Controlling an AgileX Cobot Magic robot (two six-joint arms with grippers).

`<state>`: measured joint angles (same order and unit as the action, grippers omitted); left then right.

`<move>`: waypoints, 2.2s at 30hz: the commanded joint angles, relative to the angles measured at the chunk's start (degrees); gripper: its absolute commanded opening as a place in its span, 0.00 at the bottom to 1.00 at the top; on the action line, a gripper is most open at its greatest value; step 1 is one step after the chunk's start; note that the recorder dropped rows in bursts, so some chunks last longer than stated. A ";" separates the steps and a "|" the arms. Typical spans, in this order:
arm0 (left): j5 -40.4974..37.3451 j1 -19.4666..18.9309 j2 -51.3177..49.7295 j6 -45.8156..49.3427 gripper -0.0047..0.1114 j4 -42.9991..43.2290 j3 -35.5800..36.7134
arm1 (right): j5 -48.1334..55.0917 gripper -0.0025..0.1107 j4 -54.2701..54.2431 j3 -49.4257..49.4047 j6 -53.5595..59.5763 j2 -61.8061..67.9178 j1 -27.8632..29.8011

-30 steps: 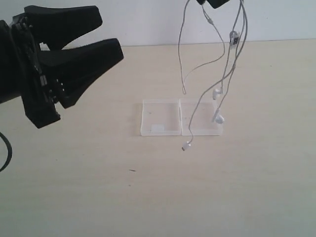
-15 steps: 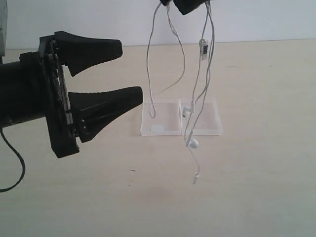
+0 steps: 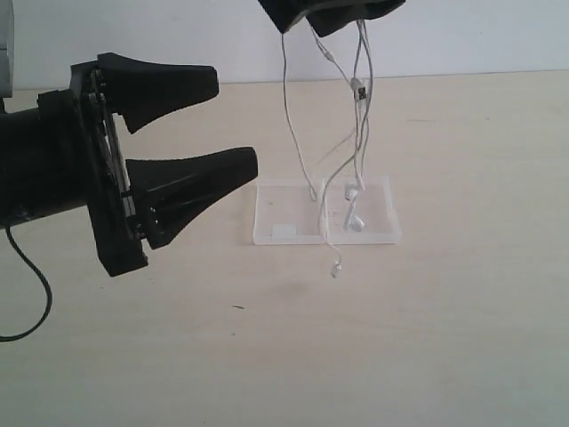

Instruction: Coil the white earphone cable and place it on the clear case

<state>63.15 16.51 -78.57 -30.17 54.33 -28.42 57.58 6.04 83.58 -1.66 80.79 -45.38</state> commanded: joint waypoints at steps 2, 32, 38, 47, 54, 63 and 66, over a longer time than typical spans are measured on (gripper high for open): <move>-3.60 4.09 -0.12 0.16 0.81 -2.71 0.37 | -1.89 0.02 0.50 -0.25 -0.18 -0.38 0.23; -24.38 17.60 -0.12 12.01 0.86 -23.59 -3.53 | -2.52 0.02 0.47 -0.25 -2.08 -0.38 0.23; -23.89 17.60 -0.12 12.14 0.86 -29.75 -3.53 | -2.67 0.02 0.47 -0.25 -2.08 -0.38 0.23; -23.89 18.36 -3.12 12.03 0.87 -29.35 -4.60 | -3.33 0.02 0.47 -0.25 -1.20 -0.38 0.23; -24.51 18.36 -9.52 11.94 0.95 -29.47 -8.60 | -3.33 0.02 0.47 -0.25 -1.20 -0.38 0.23; -23.35 18.36 -9.94 12.05 0.95 -29.47 -9.72 | -3.33 0.02 0.82 -0.25 -1.07 -0.38 0.23; -22.42 18.36 -9.94 11.93 0.95 -29.59 -9.72 | -3.45 0.02 1.80 -0.25 -1.07 -0.38 0.23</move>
<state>39.28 34.57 -88.49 -18.24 25.50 -37.74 54.99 6.76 83.58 -3.15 80.79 -45.38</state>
